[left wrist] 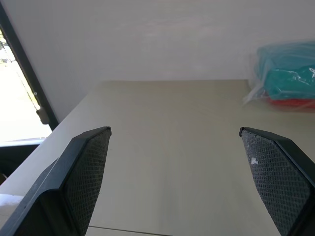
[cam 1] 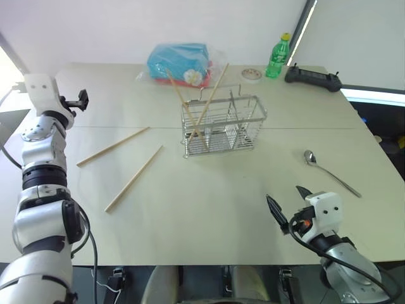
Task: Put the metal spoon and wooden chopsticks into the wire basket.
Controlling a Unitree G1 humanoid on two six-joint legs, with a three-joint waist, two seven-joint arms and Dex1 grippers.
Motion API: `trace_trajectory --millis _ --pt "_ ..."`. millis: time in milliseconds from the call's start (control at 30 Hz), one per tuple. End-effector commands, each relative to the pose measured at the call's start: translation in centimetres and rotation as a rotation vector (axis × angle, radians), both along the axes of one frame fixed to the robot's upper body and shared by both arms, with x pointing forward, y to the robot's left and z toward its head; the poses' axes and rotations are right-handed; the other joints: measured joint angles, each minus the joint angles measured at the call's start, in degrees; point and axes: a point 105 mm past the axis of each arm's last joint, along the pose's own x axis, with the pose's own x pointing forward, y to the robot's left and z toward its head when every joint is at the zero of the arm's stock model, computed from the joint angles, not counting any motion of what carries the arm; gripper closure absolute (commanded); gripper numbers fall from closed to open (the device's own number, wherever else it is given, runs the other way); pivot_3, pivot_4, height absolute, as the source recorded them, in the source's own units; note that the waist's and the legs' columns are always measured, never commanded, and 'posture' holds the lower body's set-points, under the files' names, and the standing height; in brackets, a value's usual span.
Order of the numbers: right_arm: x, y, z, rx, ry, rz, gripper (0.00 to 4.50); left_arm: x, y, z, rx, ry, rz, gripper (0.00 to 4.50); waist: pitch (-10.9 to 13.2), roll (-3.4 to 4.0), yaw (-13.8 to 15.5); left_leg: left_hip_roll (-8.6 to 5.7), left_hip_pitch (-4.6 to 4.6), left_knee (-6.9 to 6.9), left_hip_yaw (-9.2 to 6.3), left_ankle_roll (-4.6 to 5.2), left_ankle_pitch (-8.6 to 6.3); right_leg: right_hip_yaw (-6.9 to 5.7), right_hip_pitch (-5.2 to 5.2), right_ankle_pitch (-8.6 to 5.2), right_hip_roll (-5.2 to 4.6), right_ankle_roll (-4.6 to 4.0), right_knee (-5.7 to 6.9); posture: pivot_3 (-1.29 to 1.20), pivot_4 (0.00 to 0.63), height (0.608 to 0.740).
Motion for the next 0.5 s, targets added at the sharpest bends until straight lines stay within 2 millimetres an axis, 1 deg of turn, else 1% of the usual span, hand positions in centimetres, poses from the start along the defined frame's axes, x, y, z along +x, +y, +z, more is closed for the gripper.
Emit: trace_trajectory --millis 33,267,500 --pt "0.13 0.36 1.04 -0.003 -0.042 0.008 0.00 -0.02 -0.37 2.50 0.043 -0.067 -0.014 0.09 0.0 0.00 0.0 0.00 0.00 0.00 0.00 0.00 0.00 0.00 0.00 0.00 0.00 0.00 0.00 0.00 0.150 0.720" --pt "0.10 0.72 1.01 0.003 -0.041 0.010 0.00 0.05 -0.46 2.41 -0.002 -0.067 -0.027 0.09 0.0 0.00 0.0 0.00 0.01 0.01 0.00 0.00 0.00 0.00 0.00 0.00 0.00 0.00 0.02 0.00 0.150 0.720" --pt "0.23 0.68 1.21 0.002 -0.042 0.009 0.00 0.06 -0.55 2.14 -0.003 -0.057 -0.031 0.09 0.0 -0.01 0.0 0.00 0.01 0.01 0.00 0.00 0.00 0.00 0.00 0.00 0.00 0.00 0.03 0.00 0.150 0.720"
